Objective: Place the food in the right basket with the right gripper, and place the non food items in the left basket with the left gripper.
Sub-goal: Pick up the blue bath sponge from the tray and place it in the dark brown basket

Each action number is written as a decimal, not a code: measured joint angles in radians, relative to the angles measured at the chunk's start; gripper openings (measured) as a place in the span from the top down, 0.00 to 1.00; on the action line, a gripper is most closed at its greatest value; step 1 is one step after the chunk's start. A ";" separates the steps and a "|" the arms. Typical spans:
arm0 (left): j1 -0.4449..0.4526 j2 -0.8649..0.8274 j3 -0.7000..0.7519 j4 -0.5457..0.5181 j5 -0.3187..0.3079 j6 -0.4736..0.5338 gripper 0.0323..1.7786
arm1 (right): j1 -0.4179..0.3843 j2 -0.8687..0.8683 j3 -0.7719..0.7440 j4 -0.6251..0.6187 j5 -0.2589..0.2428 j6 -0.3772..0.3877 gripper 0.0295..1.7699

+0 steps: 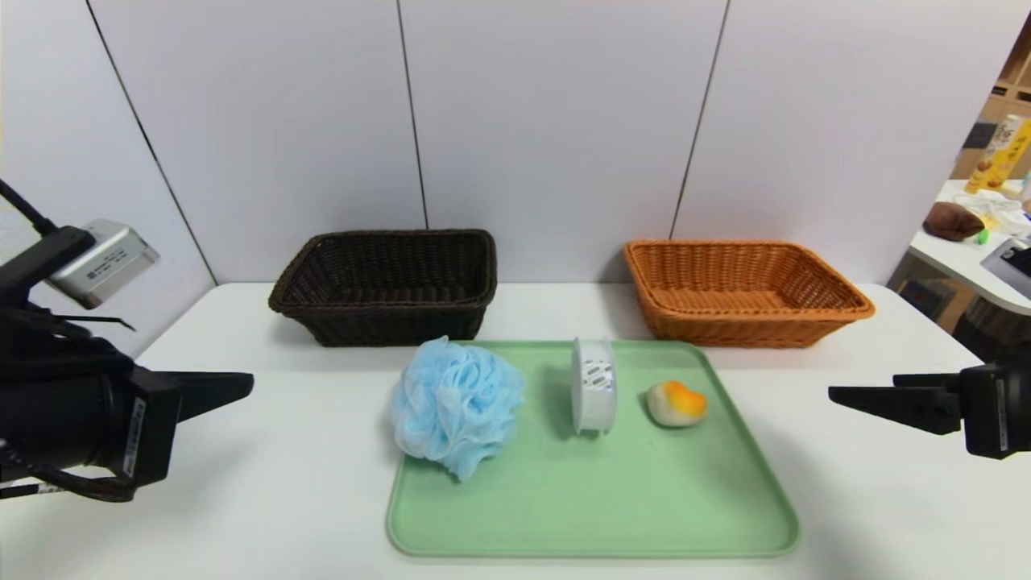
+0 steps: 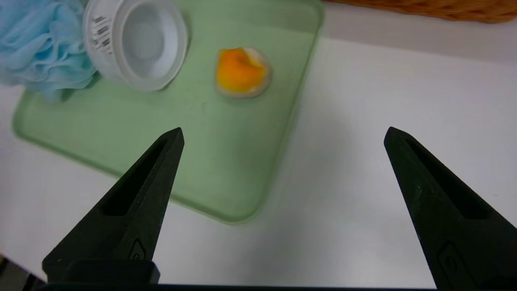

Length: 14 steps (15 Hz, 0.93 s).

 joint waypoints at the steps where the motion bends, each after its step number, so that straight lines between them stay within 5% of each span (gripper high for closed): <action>1: -0.033 0.017 -0.001 -0.020 0.000 0.000 0.99 | 0.004 0.011 -0.016 0.018 0.019 0.000 0.03; 10: -0.326 0.241 -0.076 -0.180 0.010 -0.114 0.99 | 0.128 0.100 -0.057 0.030 0.019 -0.004 0.03; 14: -0.422 0.327 -0.152 -0.177 0.106 -0.195 0.99 | 0.132 0.106 -0.056 0.030 0.017 -0.002 0.03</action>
